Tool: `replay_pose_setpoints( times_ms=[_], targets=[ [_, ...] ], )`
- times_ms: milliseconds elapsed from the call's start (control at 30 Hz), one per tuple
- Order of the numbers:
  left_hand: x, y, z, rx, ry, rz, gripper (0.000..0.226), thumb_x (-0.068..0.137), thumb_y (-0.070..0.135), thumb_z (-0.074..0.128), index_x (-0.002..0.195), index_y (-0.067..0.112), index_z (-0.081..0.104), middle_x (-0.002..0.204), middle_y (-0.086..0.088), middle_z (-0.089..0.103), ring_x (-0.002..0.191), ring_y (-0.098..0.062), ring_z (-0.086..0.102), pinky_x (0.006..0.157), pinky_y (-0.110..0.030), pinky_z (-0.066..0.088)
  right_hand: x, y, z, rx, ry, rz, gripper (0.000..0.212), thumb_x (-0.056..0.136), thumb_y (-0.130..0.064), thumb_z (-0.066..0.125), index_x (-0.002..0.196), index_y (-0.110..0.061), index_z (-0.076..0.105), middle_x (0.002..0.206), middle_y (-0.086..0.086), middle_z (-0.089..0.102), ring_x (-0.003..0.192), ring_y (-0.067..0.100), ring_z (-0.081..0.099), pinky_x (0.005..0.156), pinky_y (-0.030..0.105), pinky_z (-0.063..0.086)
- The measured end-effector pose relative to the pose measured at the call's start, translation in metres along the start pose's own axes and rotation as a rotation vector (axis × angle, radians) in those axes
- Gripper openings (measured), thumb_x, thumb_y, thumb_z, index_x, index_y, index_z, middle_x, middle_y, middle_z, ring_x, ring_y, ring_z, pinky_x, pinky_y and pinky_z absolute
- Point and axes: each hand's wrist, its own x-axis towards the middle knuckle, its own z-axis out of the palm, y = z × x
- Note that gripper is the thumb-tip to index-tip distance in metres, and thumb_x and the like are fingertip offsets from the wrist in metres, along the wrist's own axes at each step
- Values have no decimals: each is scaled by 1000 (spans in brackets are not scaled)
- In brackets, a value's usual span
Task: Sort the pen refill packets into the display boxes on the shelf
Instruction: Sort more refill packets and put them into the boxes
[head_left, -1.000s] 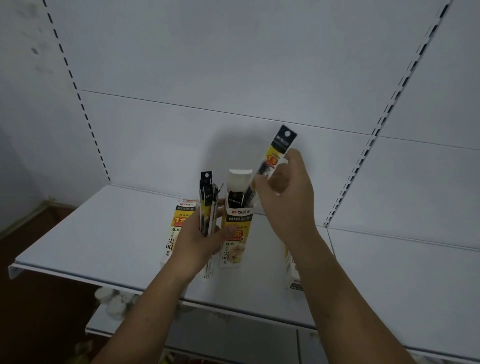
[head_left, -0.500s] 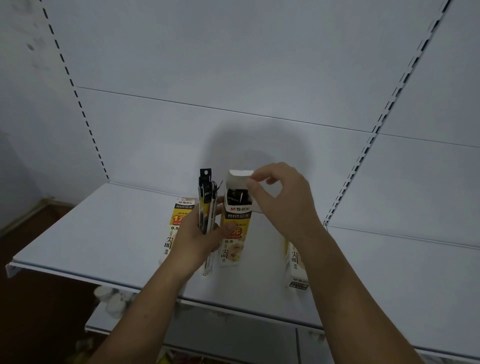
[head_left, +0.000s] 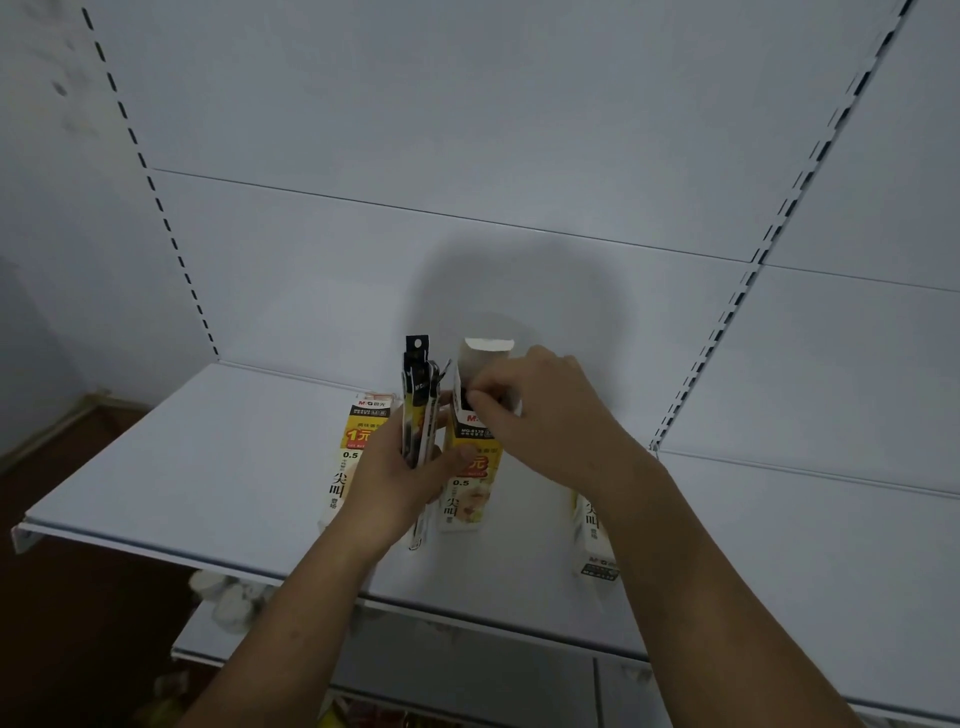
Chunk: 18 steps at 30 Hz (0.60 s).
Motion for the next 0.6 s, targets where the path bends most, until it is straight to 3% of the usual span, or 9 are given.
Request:
replay_pose_setpoints(
  times_ms=[100,267,333,400,500,567,600],
  targets=[
    [1,1,-1,11,1,-15,38,95,9,73,131,17,65,62,17,66,54,-1,61,55,-19,48,4,-4,-3,-155,-152,1,41,105,-29,45,64,-29,44,61,-9,48,66,8,41,84,42,38],
    [0,2,-1,26,5,-20,39,95,9,73,132,17,64,63,18,66,57,0,63,58,-15,49,4,-3,-1,-98,-100,5,40,107,-32,39,67,-35,38,64,-9,47,70,10,41,83,42,38],
    [0,4,-1,23,8,-19,39,95,7,73,132,17,64,64,19,67,58,1,63,59,-14,49,4,-4,2,-121,-112,-12,37,107,-36,39,70,-37,45,66,-11,49,71,11,42,81,42,37],
    [0,4,-1,18,21,-17,38,95,6,73,131,17,65,65,17,67,57,0,62,58,-15,49,3,-3,6,-139,-139,-12,31,107,-40,39,86,-35,61,77,-13,56,80,15,47,85,43,38],
    [0,4,-2,0,54,-14,37,94,8,75,128,21,68,70,8,70,54,-4,58,55,-22,48,-2,-4,9,-37,102,-29,21,103,-42,50,104,-32,69,95,-14,63,92,14,50,87,38,37],
    [-1,5,-1,2,67,-14,36,93,6,75,125,22,69,82,5,77,56,-3,61,55,-21,49,-10,-10,12,68,360,-64,13,98,-35,62,97,-25,70,95,-9,64,90,13,55,82,34,42],
    [-2,5,0,29,70,-10,31,93,4,74,119,20,70,80,7,77,55,-2,62,54,-20,49,-15,-15,15,117,404,-58,11,96,-32,65,93,-23,70,89,-10,64,84,11,57,78,32,47]
  ],
)
